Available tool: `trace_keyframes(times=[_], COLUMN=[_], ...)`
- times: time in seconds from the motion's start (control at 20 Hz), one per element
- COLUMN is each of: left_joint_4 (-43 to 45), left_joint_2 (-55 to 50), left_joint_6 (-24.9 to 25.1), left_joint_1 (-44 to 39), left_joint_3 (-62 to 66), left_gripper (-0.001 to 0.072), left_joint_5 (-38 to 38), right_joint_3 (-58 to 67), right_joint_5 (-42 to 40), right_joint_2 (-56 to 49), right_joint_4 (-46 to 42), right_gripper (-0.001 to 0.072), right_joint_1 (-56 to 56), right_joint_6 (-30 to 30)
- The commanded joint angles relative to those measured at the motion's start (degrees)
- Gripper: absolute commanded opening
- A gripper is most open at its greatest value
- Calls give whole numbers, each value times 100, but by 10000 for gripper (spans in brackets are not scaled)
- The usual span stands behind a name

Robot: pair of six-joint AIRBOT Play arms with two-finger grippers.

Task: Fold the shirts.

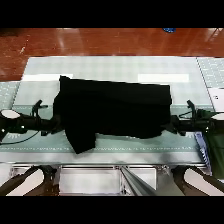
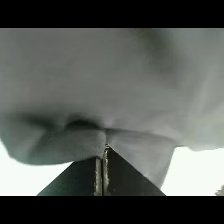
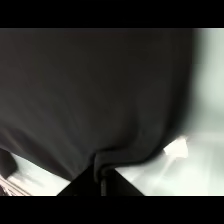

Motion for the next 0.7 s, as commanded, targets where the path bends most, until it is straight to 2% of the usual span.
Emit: trace_keyframes(times=[0.0,0.1,0.25,0.4,0.65], left_joint_4=[-238,-339,-350,-374,-367], left_joint_2=[-7,-133,-903,-1902,-3484], left_joint_6=[144,151,144,-101,-776], left_joint_1=[114,44,-142,-374,-765], left_joint_3=[866,1550,2583,3720,5672], left_gripper=[19,19,19,19,19], left_joint_5=[-251,-223,-507,-542,-551], right_joint_3=[669,1141,1790,2302,2868], right_joint_5=[63,-111,-321,-271,-448], right_joint_2=[87,83,-66,-535,-1403], right_joint_4=[177,15,-614,-348,391], right_gripper=[23,22,22,22,22], right_joint_1=[66,68,70,72,74], right_joint_6=[92,431,879,894,658])
